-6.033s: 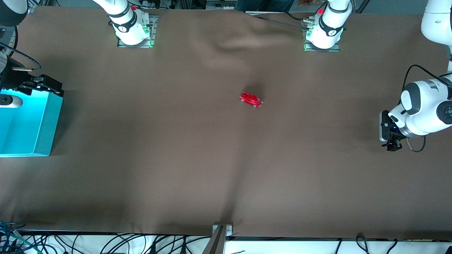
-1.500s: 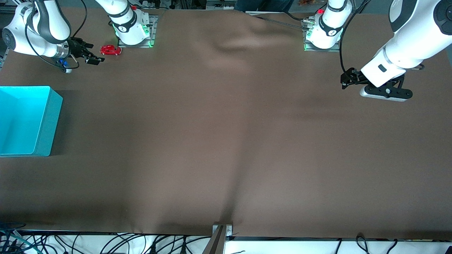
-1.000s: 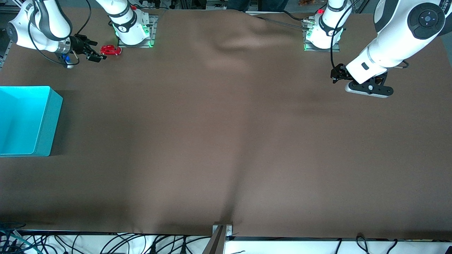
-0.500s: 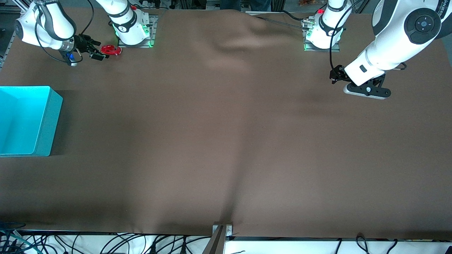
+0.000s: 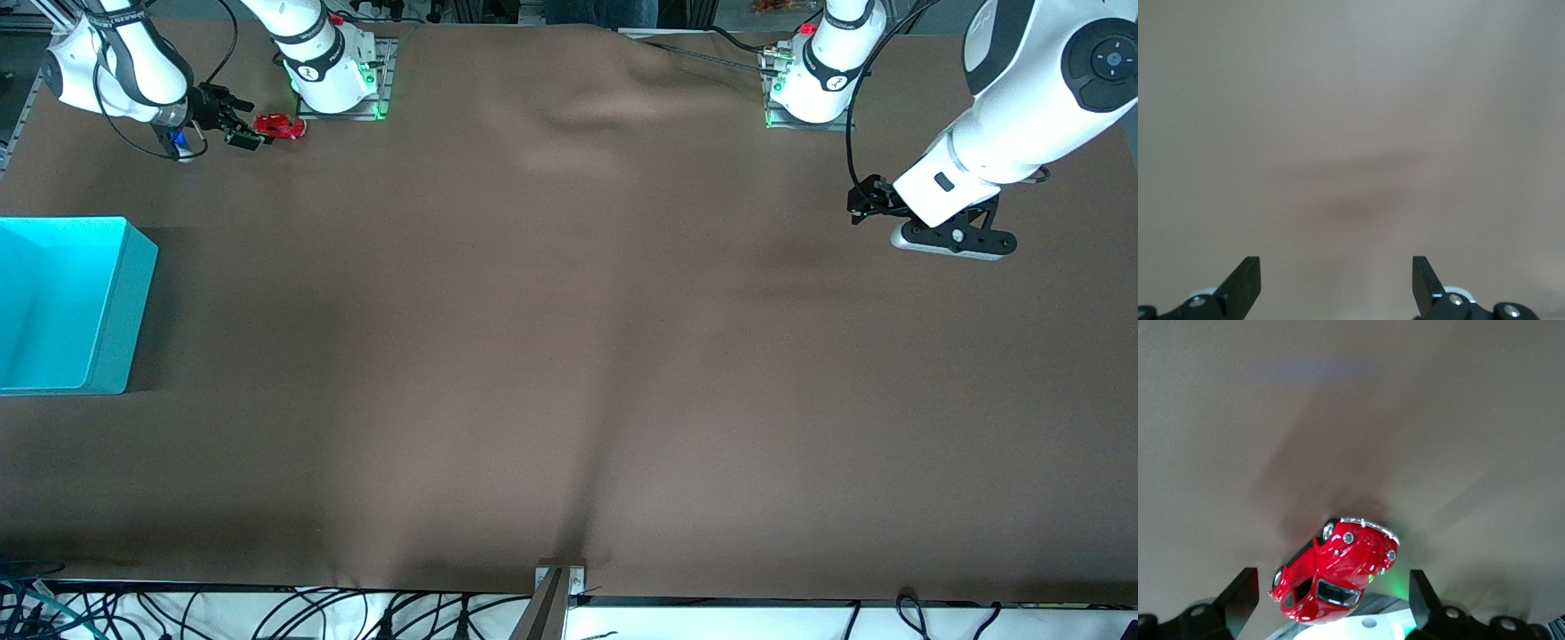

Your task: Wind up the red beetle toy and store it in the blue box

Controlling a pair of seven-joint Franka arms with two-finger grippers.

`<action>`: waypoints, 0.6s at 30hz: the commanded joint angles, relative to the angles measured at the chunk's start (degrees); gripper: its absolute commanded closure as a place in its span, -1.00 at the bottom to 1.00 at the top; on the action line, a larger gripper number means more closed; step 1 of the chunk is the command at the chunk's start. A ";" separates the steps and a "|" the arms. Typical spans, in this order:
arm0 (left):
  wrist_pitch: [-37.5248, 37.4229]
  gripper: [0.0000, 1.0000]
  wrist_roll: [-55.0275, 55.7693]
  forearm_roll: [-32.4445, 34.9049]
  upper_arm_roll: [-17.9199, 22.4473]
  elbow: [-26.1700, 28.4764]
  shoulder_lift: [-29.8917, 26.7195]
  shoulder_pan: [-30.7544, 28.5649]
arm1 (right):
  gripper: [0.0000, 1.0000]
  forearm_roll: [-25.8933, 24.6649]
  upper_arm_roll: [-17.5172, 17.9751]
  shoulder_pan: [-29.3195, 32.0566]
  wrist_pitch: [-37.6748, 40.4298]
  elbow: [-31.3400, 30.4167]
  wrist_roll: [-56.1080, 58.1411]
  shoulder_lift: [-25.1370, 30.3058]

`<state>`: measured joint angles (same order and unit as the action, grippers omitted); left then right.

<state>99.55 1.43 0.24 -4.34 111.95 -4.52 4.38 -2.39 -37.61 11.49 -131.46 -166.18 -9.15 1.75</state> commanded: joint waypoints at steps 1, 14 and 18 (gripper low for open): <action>-1.28 -1.00 0.51 0.73 -0.23 -3.14 1.53 -0.42 | -1.00 -0.51 -0.71 2.49 -3.89 -5.20 1.41 2.29; -1.37 -1.00 0.59 0.64 -0.15 -4.55 1.71 -0.78 | -1.00 0.37 -1.15 8.81 -4.51 -5.20 7.47 0.18; -1.37 -1.00 0.59 0.64 -0.15 -4.55 1.71 -0.78 | -0.93 2.29 -1.06 9.08 -4.51 -5.20 10.37 -0.08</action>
<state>99.42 1.51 0.24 -4.24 109.07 -3.64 3.88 -2.07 -38.45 18.75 -131.88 -166.18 -2.83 -0.46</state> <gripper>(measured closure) 0.000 0.000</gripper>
